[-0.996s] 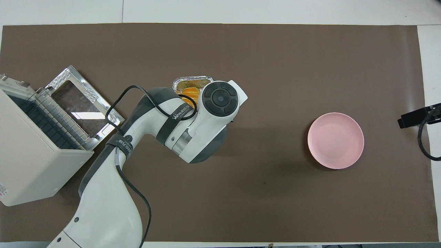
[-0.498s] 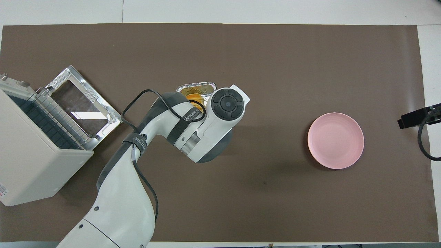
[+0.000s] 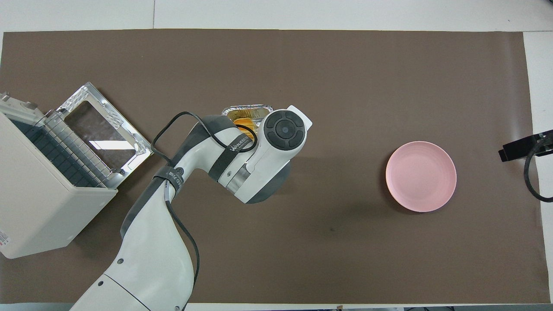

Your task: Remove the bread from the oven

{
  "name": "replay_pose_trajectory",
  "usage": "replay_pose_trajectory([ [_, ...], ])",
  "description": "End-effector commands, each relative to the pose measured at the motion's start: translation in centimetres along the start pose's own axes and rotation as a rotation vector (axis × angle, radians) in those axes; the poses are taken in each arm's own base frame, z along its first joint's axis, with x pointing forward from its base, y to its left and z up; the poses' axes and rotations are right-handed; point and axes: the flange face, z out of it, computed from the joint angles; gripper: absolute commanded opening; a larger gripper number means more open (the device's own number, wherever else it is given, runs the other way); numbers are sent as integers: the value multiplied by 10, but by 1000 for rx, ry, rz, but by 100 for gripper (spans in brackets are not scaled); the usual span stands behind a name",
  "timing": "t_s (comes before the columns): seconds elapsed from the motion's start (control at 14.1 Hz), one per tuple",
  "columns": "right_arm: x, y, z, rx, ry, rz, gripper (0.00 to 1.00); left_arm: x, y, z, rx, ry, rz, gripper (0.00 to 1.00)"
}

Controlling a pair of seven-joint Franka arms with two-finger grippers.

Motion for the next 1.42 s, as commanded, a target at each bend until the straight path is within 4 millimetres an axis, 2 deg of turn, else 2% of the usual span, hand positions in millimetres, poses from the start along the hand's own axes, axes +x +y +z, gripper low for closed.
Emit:
replay_pose_trajectory([
  [0.0, 6, -31, 1, -13, 33, 32, 100, 47, -81, -102, -73, 49, -145, 100],
  [0.07, 12, -49, 3, -14, 39, 39, 100, 64, -114, -119, -85, 45, -204, 100],
  [0.21, 25, -84, 14, -18, 64, 84, 100, 82, -191, -153, -68, 25, -289, 100],
  [0.36, 38, -121, 30, -15, 85, 124, 100, 88, -262, -176, -35, -21, -258, 100],
  [0.43, 54, -146, 47, -13, 84, 150, 100, 90, -310, -185, -16, -61, -213, 100],
  [0.5, 71, -177, 67, -9, 93, 178, 100, 91, -359, -185, 0, -114, -185, 100],
  [0.57, 86, -206, 87, -3, 107, 202, 100, 87, -393, -177, 11, -176, -142, 100],
  [0.71, 109, -261, 131, 13, 128, 262, 100, 74, -433, -161, 0, -239, -38, 100],
  [0.78, 119, -281, 153, 25, 145, 288, 100, 72, -451, -157, -5, -248, -36, 100],
  [0.85, 128, -294, 167, 32, 149, 308, 100, 71, -449, -157, -6, -251, -21, 100],
  [1.0, 160, -334, 192, 37, 142, 354, 100, 70, -445, -157, -3, -257, -17, 100],
  [1.07, 172, -347, 198, 45, 147, 381, 100, 67, -441, -155, -1, -275, -8, 100],
  [1.14, 179, -356, 208, 45, 142, 390, 100, 65, -444, -157, -2, -269, -11, 100],
  [1.21, 187, -361, 224, 55, 133, 404, 100, 63, -435, -156, -1, -280, 6, 100],
  [1.35, 189, -370, 232, 72, 142, 397, 100, 57, -434, -154, 2, -297, 12, 100],
])
